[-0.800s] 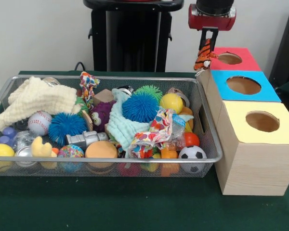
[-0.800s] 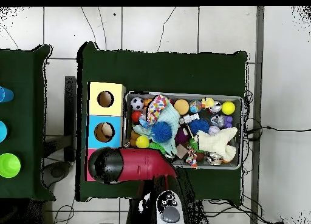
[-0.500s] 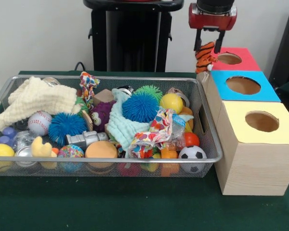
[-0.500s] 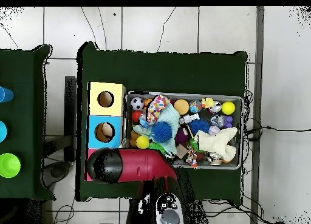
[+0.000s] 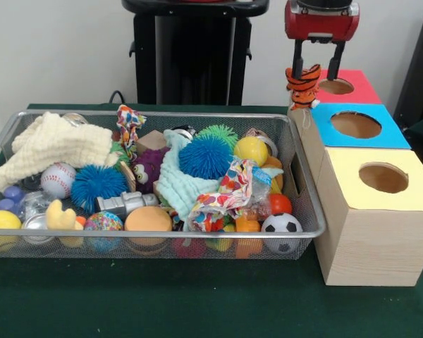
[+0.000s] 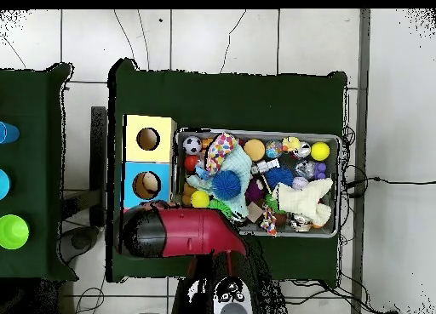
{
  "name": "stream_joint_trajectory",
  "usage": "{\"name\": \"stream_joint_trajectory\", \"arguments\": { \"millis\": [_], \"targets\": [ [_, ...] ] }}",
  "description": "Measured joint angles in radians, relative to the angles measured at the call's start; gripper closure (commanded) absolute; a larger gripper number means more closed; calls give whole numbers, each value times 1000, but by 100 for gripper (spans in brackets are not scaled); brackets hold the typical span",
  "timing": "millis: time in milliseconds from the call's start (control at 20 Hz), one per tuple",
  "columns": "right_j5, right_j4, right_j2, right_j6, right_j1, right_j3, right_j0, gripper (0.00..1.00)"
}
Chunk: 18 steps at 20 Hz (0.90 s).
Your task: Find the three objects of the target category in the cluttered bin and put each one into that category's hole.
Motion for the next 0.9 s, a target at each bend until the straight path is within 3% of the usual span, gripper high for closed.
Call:
{"name": "stream_joint_trajectory", "arguments": {
  "millis": [900],
  "targets": [
    [2, 42, -22, 0, -8, -68, 140, 0]
  ]
}}
